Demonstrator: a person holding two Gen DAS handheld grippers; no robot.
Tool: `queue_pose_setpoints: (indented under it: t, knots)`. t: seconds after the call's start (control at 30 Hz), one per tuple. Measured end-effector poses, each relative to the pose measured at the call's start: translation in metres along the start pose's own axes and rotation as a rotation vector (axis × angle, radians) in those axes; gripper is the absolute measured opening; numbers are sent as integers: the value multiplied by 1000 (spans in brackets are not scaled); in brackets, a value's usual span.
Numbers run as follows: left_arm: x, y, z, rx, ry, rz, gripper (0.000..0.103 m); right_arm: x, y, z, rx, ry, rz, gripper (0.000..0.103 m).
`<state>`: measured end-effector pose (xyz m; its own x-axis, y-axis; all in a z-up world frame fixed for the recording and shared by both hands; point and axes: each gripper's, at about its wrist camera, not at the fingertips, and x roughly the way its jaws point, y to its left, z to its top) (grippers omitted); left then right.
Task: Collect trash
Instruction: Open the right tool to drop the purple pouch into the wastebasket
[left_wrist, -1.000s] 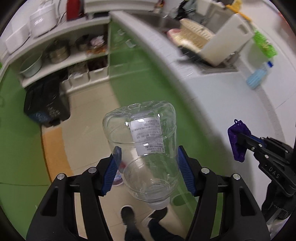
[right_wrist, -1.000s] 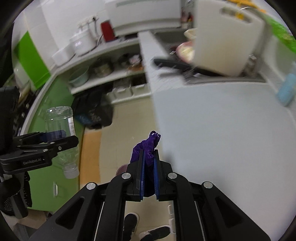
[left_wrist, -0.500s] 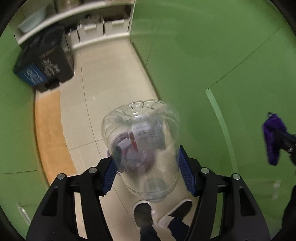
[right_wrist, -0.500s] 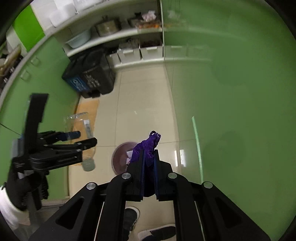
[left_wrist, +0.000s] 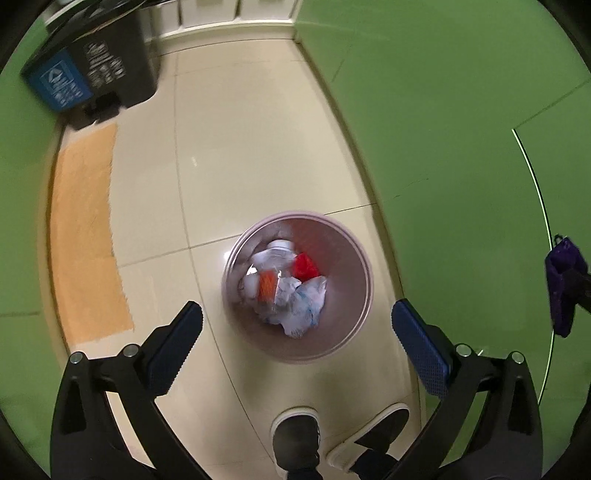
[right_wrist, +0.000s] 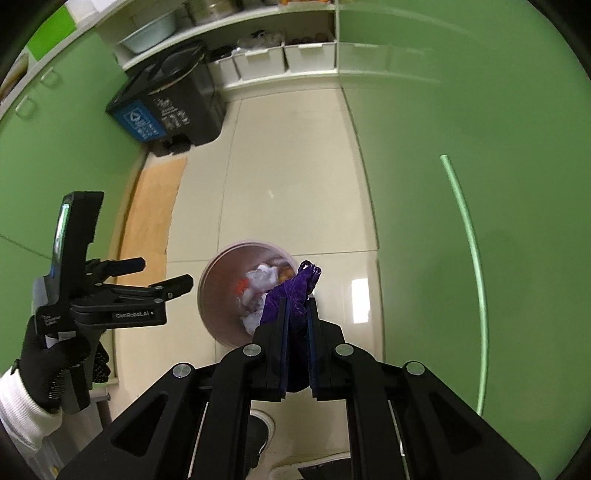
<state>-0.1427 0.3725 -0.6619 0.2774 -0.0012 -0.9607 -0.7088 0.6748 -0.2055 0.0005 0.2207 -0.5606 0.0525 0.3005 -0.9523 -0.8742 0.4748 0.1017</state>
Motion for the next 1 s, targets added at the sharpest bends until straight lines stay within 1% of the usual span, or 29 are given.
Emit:
queue_pose_setpoints:
  t: [0.17,0.4,0.5,0.6,0.67,0.73,0.77,0.8,0.83,0.87,0.93,1.0]
  knots:
    - [-32,17,-9,-26,1,3,100,3,26,5,-36,19,32,8]
    - [-84,42,-13,-40,-80,42,100,39,63,16,-98,43,81,8]
    - [-95,51,-18,-43,-106,53,100,62,73,22,-119,59,95,8]
    - [-100,60,-26,-70,-125,63,100,83,79,23,-131,74,103,8]
    - [-100,66,-32,-86,-133,67,100,96,81,23,-135,86,102,11]
    - [-100,70,-37,-102,-137,63,100,106,82,23,-133,94,90,18]
    - [-101,72,-40,-105,-139,63,100,111,82,22,-132,92,75,39]
    - [-101,73,-42,-105,-142,64,100,111,80,21,-134,84,68,72]
    - [-103,73,-44,-106,-146,66,100,109,80,20,-135,67,62,85]
    - [-103,74,-46,-107,-146,67,100,107,80,19,-139,46,60,91]
    - [-104,73,-47,-111,-147,67,100,108,80,18,-139,67,52,96]
    - [-108,69,-46,-107,-148,74,100,104,78,16,-123,80,49,97]
